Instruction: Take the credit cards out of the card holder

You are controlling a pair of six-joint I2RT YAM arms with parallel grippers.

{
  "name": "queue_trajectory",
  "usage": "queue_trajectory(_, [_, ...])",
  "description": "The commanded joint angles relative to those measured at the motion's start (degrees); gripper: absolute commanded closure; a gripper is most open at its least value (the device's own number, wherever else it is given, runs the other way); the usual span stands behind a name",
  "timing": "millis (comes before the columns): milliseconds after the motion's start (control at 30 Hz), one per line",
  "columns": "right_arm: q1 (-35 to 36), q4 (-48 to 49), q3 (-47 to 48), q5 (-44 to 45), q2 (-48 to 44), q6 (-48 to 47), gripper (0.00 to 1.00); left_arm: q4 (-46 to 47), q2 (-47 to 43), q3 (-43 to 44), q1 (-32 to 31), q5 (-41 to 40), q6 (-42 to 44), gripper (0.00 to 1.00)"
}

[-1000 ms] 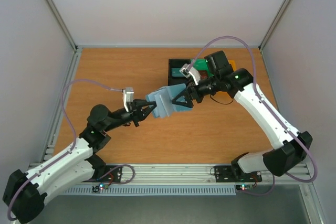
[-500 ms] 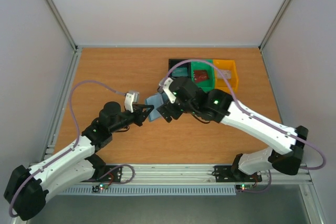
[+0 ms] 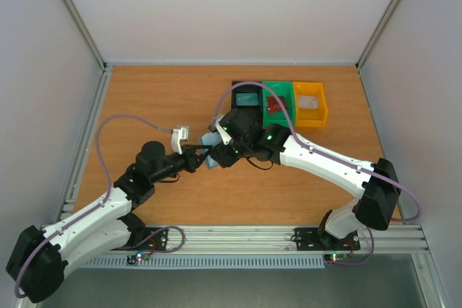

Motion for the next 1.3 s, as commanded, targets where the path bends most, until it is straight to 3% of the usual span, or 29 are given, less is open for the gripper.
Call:
queue_trajectory(0, [-0.8,4.6,-1.2,-3.8,0.3,1.8,0.49,12.1,0.3,0.0,-0.2,5.9,-3.9,1.00])
queue_trajectory(133, [-2.4,5.8,-3.9,-7.5,-1.0,2.6,0.65,14.5,0.5,-0.2,0.5,6.3,-5.5,1.00])
queue_trajectory(200, [-3.8,7.2,-5.8,-9.5,-2.2,3.4,0.78,15.3,0.9,-0.3,1.1,6.8,-6.7,1.00])
queue_trajectory(300, [-5.8,9.4,-7.8,-12.7,-4.0,4.5,0.98,16.1,1.0,-0.5,1.7,8.2,-7.7,0.90])
queue_trajectory(433, [-7.9,12.7,-9.4,-17.4,-6.0,4.5,0.99,18.3,1.4,-1.0,1.9,9.4,-7.8,0.62])
queue_trajectory(500, [-9.6,13.3,-10.2,-20.0,-7.4,4.2,0.99,18.8,1.6,-1.2,1.9,9.8,-8.1,0.57])
queue_trajectory(633, [-15.3,17.1,-14.1,-26.1,-11.8,5.5,0.99,19.2,1.5,-1.1,2.0,10.5,-7.8,0.60])
queue_trajectory(800, [-15.6,15.0,-13.0,-30.1,-14.9,1.3,0.99,13.7,1.8,-1.2,2.0,8.6,-7.3,0.63])
queue_trajectory(1267, [-18.1,5.1,-9.3,-40.2,-18.2,-9.6,0.99,15.5,-1.1,-0.9,3.3,14.0,-3.8,0.63])
